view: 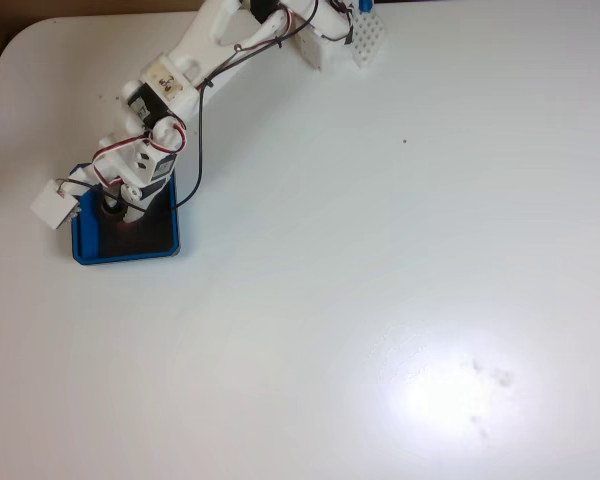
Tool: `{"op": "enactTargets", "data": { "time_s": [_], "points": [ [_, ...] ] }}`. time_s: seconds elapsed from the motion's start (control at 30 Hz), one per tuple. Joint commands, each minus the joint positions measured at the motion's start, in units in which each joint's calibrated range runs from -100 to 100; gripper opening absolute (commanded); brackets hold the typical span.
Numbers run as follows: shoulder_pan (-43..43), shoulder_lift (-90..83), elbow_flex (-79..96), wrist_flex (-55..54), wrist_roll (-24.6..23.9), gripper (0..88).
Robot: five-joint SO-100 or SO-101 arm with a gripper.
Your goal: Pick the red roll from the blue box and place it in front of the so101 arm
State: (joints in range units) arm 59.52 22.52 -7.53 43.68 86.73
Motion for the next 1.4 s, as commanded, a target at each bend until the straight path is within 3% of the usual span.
{"op": "enactTargets", "data": {
  "time_s": [0.0,1.37],
  "points": [
    [0.4,-0.3,-3.7,-0.9,-0.2,17.6],
    [2.1,8.4,-3.7,-5.2,0.5,17.9]
  ]
}}
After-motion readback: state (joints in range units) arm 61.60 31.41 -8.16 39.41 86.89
